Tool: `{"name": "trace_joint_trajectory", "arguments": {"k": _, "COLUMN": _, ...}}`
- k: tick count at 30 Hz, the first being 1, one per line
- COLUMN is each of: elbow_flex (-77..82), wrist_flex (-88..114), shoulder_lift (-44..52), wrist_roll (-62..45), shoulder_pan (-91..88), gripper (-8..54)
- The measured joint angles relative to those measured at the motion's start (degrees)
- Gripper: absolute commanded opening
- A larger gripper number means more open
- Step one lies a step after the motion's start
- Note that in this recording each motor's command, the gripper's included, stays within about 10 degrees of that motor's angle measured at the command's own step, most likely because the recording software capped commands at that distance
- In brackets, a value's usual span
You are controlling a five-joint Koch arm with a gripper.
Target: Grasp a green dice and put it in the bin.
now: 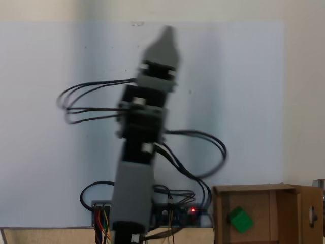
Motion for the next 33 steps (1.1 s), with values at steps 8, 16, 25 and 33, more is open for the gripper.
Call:
{"name": "trace_joint_trajectory", "arguments": {"k": 8, "elbow_flex": 2.5, "wrist_flex": 0.0, "shoulder_lift": 0.3, "wrist_roll": 0.0, "shoulder_pan": -9.0, "gripper": 43.6}}
{"name": "trace_joint_trajectory", "arguments": {"k": 16, "elbow_flex": 15.5, "wrist_flex": -11.1, "shoulder_lift": 11.1, "wrist_roll": 0.0, "shoulder_pan": -6.5, "gripper": 44.2}}
{"name": "trace_joint_trajectory", "arguments": {"k": 25, "elbow_flex": 34.8, "wrist_flex": -26.9, "shoulder_lift": 17.8, "wrist_roll": 0.0, "shoulder_pan": 0.5, "gripper": 44.6}}
{"name": "trace_joint_trajectory", "arguments": {"k": 33, "elbow_flex": 44.0, "wrist_flex": -40.4, "shoulder_lift": 22.4, "wrist_roll": 0.0, "shoulder_pan": 2.1, "gripper": 45.4}}
